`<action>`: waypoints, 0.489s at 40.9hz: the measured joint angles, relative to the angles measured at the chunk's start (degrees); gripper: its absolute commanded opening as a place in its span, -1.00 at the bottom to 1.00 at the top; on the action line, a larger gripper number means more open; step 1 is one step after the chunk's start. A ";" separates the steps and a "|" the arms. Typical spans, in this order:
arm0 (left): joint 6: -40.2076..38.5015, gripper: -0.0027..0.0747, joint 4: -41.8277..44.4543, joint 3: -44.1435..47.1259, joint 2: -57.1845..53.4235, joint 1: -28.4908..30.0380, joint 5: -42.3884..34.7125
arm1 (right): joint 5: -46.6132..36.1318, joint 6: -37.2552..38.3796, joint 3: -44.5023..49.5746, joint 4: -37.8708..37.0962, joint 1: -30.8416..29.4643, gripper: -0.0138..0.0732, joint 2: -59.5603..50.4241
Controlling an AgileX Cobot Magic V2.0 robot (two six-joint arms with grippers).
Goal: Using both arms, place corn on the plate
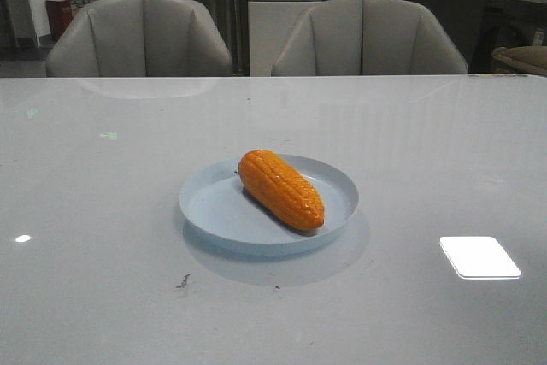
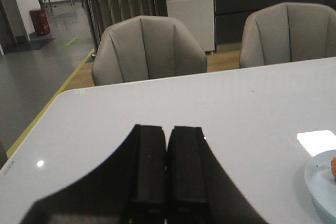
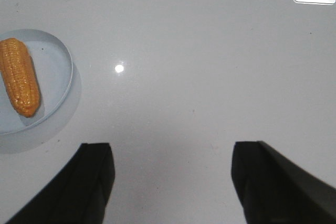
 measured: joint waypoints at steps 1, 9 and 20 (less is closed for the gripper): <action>-0.57 -0.70 -0.12 1.10 -1.28 0.00 -0.21 | 0.00 0.00 0.00 0.00 0.00 0.64 0.00; -4.48 -0.70 -0.58 11.55 -12.64 0.00 -1.48 | 0.00 0.00 0.00 0.04 0.00 0.64 0.00; -5.01 -0.70 -1.57 18.34 -15.02 0.00 -3.61 | 0.00 0.00 0.00 0.13 0.00 0.64 0.00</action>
